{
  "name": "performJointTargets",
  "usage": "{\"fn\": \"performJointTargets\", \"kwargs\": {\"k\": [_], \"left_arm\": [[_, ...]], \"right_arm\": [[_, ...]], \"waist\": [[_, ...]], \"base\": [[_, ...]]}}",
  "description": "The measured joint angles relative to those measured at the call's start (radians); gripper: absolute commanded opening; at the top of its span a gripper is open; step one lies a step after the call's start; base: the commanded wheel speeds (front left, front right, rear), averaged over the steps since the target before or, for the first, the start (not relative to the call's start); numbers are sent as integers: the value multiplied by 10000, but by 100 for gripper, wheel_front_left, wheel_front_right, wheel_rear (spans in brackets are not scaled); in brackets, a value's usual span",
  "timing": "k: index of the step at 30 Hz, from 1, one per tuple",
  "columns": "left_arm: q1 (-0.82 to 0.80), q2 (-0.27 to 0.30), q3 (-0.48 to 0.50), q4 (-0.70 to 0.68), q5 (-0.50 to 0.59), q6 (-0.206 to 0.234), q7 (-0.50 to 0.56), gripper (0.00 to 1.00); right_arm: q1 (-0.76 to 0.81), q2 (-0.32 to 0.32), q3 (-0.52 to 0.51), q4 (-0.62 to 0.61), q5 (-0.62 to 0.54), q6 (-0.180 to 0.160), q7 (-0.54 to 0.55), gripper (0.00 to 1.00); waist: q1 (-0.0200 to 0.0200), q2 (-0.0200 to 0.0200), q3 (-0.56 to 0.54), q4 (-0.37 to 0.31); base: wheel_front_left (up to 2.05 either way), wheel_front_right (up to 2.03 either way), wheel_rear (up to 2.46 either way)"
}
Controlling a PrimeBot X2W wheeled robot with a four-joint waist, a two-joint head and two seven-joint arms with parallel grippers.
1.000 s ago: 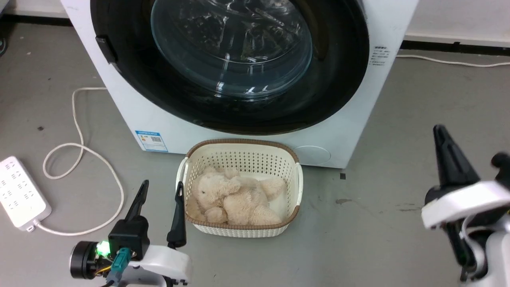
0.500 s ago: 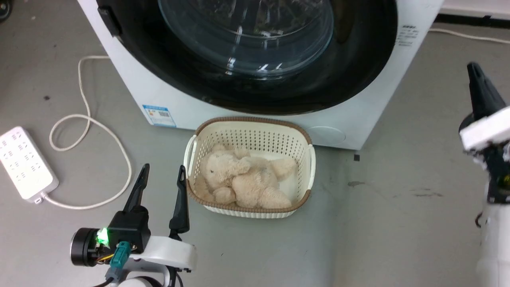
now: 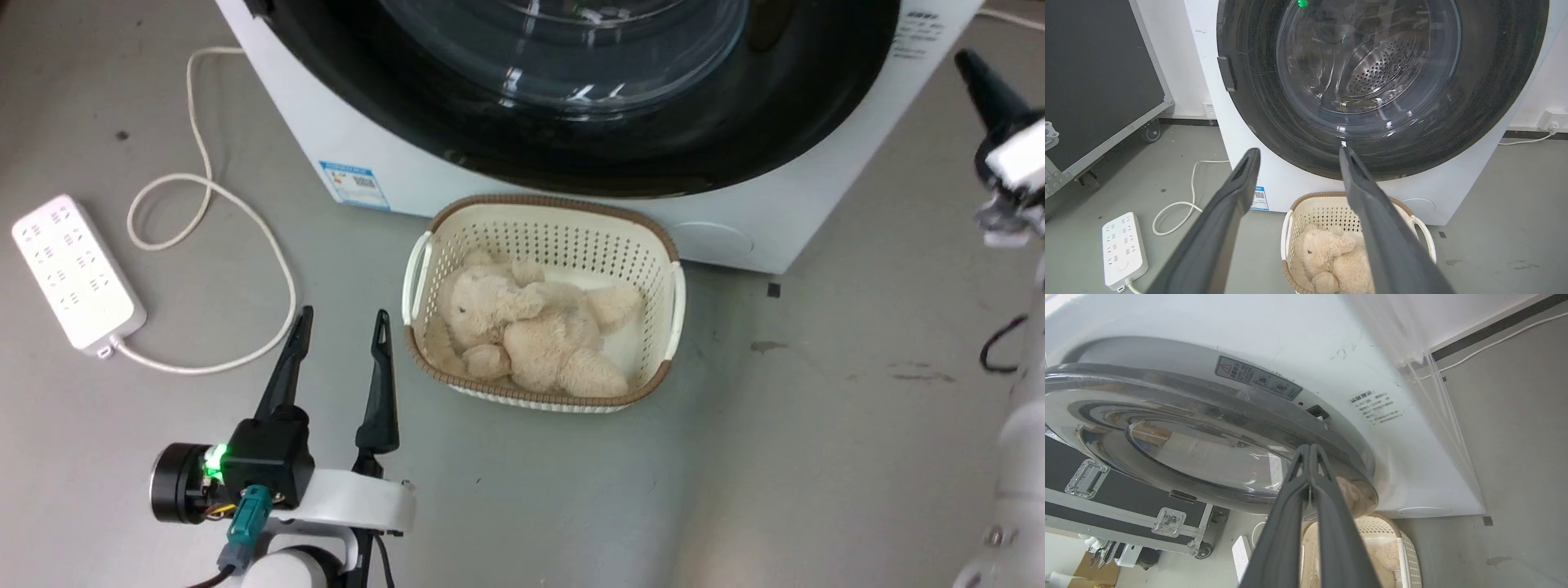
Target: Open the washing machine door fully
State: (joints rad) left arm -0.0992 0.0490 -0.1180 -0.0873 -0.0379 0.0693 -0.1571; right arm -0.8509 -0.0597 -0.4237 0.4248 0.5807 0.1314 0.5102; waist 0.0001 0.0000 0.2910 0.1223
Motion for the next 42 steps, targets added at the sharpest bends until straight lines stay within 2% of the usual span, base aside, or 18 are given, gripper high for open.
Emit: {"fn": "performJointTargets", "kwargs": {"k": [8, 18, 24, 34, 42], "left_arm": [[-189, -2, -280, -282, -163, 205, -198, 100], [-418, 0, -543, -297, -272, 337, -376, 100], [-651, 0, -685, -347, -274, 439, -502, 100], [-715, 0, -744, -349, -276, 546, -702, 100], [-721, 0, -823, -198, -274, 510, -905, 100]], "right_arm": [[-1855, -71, -1014, 1227, -230, 0, 988, 0], [-3126, -230, -1879, 2010, -727, -2, 1593, 0], [-3971, -268, -2602, 2489, -725, -2, 2401, 0], [-4228, -253, -3281, 2736, -648, -4, 3960, 0], [-3243, -38, -3501, 2330, 84, -17, 5682, 0]], "waist": [[0, 1, 560, 313], [0, 0, 1060, 595], [0, 0, 1382, 749], [0, 0, 1437, 748], [0, 0, 814, 582]], "base": [[0, 0, 0], [0, 0, 0], [0, 0, 0], [0, 0, 0], [0, 0, 0]]}}
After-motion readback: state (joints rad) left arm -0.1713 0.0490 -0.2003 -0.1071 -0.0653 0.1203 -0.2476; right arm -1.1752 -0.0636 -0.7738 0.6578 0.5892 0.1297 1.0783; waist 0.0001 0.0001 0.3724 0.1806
